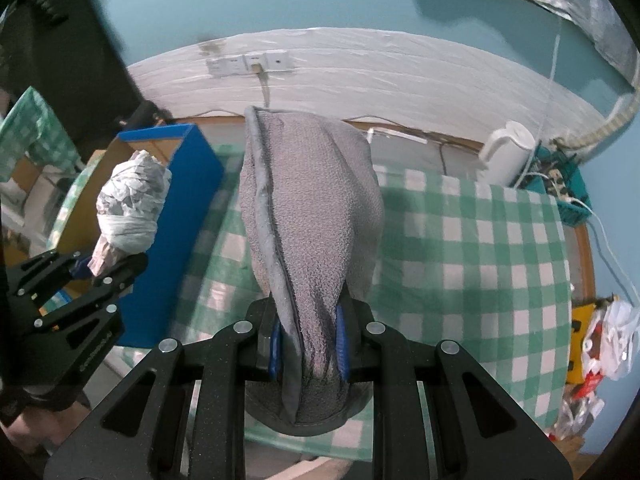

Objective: Organize soft objects
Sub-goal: 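Lift the fleece sleeve and wrapped bundle toward the cardboard box with both tools, then lower the grey fleece and wrapped bundle into the box and open both tools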

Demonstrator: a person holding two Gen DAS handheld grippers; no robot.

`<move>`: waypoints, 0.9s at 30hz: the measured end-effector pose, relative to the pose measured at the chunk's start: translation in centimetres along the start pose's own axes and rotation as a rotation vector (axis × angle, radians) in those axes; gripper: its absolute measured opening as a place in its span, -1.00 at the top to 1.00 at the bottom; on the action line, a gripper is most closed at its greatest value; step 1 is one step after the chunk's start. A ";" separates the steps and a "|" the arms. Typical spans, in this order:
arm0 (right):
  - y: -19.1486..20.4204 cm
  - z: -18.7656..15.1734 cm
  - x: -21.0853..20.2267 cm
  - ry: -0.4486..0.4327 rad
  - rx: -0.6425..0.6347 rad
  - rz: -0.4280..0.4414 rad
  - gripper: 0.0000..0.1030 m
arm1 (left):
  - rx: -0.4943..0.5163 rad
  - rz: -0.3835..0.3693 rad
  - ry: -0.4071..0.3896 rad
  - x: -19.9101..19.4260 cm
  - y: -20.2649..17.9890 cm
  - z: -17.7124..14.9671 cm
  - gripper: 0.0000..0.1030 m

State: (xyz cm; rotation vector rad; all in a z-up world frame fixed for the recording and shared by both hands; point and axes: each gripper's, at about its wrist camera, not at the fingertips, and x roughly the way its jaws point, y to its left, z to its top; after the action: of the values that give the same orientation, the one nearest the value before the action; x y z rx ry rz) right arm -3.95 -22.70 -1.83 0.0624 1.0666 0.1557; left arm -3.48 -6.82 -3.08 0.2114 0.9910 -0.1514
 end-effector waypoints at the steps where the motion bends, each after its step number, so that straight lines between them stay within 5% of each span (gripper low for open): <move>1: 0.5 0.2 0.0 -0.001 -0.008 0.004 0.63 | -0.007 0.004 -0.003 -0.1 0.5 -0.1 0.56; 27: 14.5 4.1 2.7 0.032 -0.190 0.099 0.63 | -0.207 0.078 0.008 0.1 13.1 -1.6 0.56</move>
State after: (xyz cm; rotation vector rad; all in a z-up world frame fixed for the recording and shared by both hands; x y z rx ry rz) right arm -0.48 -7.84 -0.32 -0.0595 1.0770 0.3477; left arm -1.78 6.24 -2.60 0.0611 0.9973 0.0231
